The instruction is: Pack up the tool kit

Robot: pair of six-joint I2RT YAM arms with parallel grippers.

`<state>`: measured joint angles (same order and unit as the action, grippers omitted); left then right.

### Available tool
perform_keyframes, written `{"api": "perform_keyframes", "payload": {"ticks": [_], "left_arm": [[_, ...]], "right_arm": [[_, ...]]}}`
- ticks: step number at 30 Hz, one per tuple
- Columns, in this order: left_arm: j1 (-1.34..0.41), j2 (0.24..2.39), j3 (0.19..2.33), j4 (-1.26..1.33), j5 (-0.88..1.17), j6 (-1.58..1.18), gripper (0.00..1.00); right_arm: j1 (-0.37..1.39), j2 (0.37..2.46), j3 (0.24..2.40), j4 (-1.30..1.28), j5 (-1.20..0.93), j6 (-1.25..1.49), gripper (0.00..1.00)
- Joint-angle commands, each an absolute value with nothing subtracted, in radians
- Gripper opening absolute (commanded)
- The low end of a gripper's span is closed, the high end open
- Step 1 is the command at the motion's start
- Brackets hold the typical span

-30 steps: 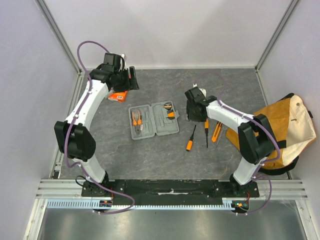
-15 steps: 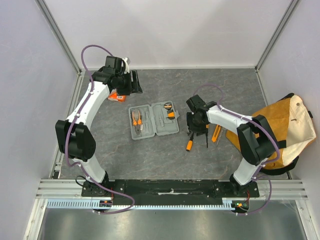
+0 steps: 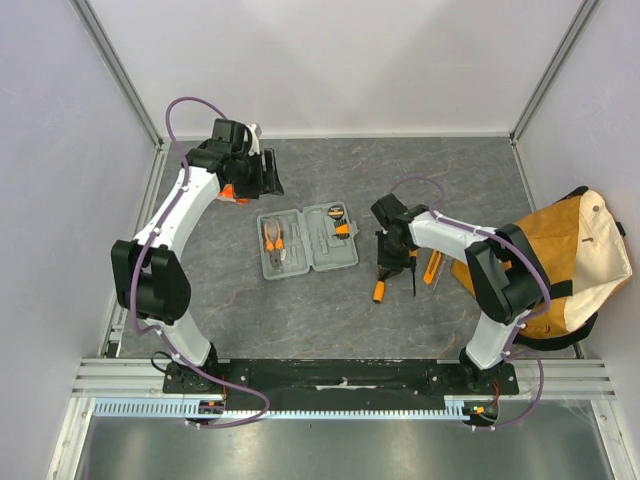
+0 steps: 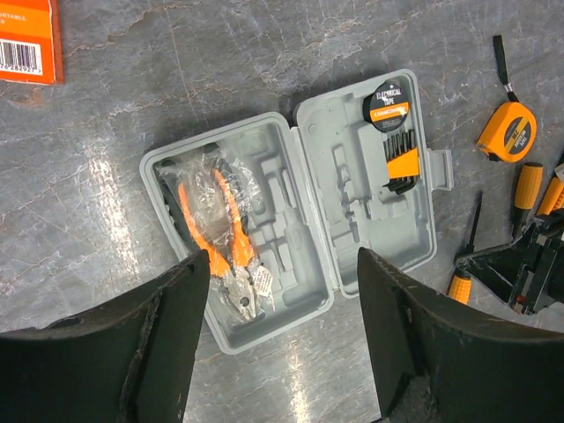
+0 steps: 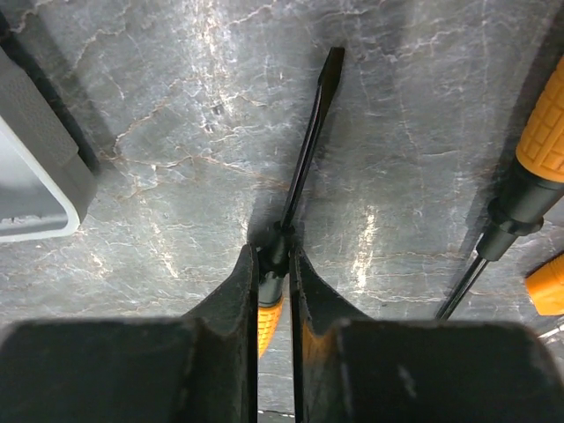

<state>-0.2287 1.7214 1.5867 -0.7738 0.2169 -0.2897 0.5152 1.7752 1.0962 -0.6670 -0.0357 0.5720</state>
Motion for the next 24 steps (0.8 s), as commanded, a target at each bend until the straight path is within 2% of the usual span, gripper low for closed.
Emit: {"api": "perform_keyframes", "payload": {"ticks": [1, 7, 14, 19, 24], "left_arm": [[-0.224, 1.641, 1.574, -0.764, 0.213, -0.252, 0.73], [-0.224, 1.617, 1.542, -0.753, 0.193, -0.273, 0.72], [-0.224, 1.601, 1.508, -0.742, 0.175, -0.294, 0.71], [-0.227, 1.608, 1.497, -0.742, 0.175, -0.320, 0.69], [-0.219, 1.605, 1.497, -0.742, 0.140, -0.334, 0.68]], "right_arm": [[0.549, 1.766, 1.161, -0.699, 0.081, 0.607, 0.10], [0.682, 1.759, 1.373, -0.745, 0.221, 0.559, 0.09], [0.799, 1.850, 1.523, -0.684, 0.170, 0.417, 0.08], [0.819, 1.949, 1.604, -0.566, 0.069, 0.376, 0.09], [0.830, 2.077, 1.761, -0.568, 0.063, 0.370, 0.09]]}}
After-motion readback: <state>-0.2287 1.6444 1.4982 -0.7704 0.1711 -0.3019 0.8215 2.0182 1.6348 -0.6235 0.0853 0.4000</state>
